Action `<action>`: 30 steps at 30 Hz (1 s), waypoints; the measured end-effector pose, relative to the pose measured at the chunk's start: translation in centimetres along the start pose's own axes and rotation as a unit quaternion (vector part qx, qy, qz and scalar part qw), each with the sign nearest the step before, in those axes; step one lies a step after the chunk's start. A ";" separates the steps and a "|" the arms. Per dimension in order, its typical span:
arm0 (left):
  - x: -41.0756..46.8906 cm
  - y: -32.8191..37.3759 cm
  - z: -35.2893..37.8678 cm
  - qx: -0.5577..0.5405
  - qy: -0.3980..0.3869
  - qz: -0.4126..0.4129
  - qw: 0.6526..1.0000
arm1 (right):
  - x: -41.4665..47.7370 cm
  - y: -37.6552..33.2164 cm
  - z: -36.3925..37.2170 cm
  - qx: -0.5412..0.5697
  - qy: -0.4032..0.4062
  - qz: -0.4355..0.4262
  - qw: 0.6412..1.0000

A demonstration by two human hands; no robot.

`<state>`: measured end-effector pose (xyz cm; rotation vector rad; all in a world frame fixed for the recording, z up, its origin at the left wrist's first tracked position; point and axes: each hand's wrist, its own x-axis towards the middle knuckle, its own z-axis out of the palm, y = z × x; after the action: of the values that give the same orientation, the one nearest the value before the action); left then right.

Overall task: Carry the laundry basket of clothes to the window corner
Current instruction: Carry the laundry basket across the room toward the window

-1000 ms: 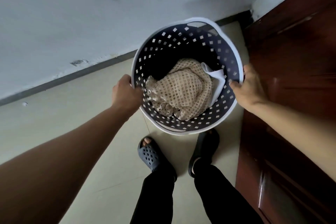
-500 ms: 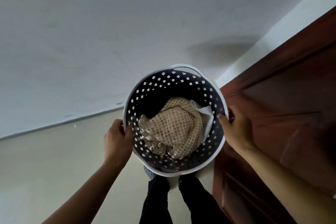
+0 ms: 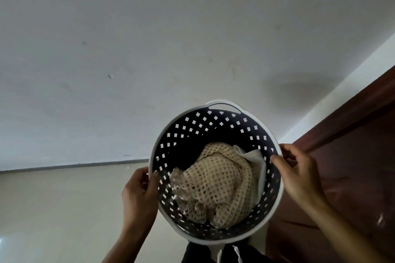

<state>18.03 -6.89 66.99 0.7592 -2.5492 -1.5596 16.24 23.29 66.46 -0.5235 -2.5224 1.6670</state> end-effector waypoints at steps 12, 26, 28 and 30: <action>-1.8 -2.7 -9.3 -0.076 0.189 -0.061 0.977 | 0.7 -7.9 9.1 -0.002 -0.173 -0.082 0.981; 1.1 -10.0 -25.3 -0.119 0.344 -0.117 0.924 | -3.9 -17.2 29.5 -0.036 -0.311 -0.140 0.939; 1.7 -11.1 -27.4 -0.120 0.369 -0.128 0.913 | -4.3 -18.8 32.9 -0.045 -0.340 -0.150 0.927; 2.5 -12.3 -29.2 -0.120 0.395 -0.142 0.900 | -4.4 -20.1 36.4 -0.053 -0.364 -0.158 0.916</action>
<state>29.12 -36.46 70.22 1.4139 -1.6812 -1.2168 6.66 -17.22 70.33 0.6072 -2.9455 1.8300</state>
